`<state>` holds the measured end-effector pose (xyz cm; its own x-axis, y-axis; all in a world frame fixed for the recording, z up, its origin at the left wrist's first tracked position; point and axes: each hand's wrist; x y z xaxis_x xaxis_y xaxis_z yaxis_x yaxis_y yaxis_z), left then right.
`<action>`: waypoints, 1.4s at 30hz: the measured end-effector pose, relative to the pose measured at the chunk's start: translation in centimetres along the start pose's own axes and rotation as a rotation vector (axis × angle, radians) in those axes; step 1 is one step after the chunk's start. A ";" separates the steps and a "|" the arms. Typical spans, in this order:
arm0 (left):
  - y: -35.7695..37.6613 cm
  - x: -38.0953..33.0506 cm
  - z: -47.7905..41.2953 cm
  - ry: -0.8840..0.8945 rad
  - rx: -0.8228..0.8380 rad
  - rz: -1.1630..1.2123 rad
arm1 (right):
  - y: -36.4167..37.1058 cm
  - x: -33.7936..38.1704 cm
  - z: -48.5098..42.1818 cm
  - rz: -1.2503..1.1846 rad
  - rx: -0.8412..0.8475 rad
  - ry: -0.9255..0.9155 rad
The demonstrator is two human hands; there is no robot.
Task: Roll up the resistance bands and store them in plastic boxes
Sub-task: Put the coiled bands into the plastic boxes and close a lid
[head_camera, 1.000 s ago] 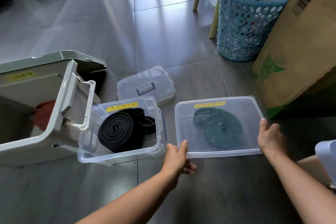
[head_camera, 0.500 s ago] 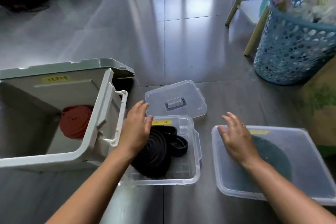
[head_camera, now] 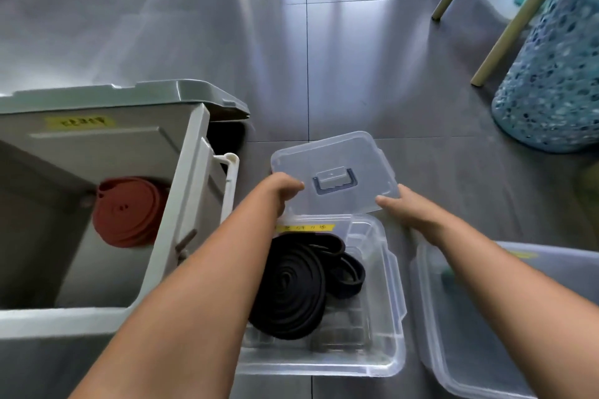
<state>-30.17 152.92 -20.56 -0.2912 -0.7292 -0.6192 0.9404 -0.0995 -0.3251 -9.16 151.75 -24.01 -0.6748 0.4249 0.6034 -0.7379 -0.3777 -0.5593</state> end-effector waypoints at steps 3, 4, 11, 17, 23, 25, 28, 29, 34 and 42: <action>0.0 -0.2 -0.5 0.044 -0.124 0.123 | -0.1 -0.4 -0.3 -0.087 -0.116 -0.014; 0.1 -0.3 -0.5 0.072 -0.199 0.118 | -0.2 -0.4 -0.3 -0.126 -0.149 -0.023; 1.0 -0.4 5.0 0.418 -0.411 0.118 | -3.2 2.5 5.1 -0.283 -0.531 -0.178; -0.4 7.5 12.9 0.668 -0.431 -0.083 | -0.1 0.5 13.5 -0.230 -0.564 -0.225; -0.2 15.7 18.8 0.588 -0.485 0.025 | 5.5 -2.0 17.6 -0.166 -0.560 -0.259; -0.2 15.9 19.7 0.540 -0.447 0.197 | 6.3 -2.4 18.4 -0.191 -0.528 -0.252; 0.2 15.5 20.2 0.497 -0.405 0.280 | 6.4 -3.2 18.9 -0.259 -0.485 -0.201; 0.6 15.6 20.2 0.505 -0.396 0.250 | 6.2 -3.6 19.0 -0.285 -0.471 -0.172; 2.9 16.4 20.6 0.560 -0.354 0.207 | 4.1 -5.9 20.2 -0.294 -0.477 -0.078; 0.8 15.1 18.2 0.428 -0.408 0.366 | 2.1 -3.2 17.9 0.033 -0.536 -0.230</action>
<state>-30.67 129.52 -17.17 -0.0903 -0.3277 -0.9404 0.8746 0.4255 -0.2323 -8.71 134.92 -16.94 -0.7264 0.2078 0.6551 -0.6490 0.1062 -0.7534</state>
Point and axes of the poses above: each hand's wrist, its own z-axis away from the middle knuckle, its own y-axis out of the palm, x = y × z, and after that the axes turned 11 degrees about z, right-handed
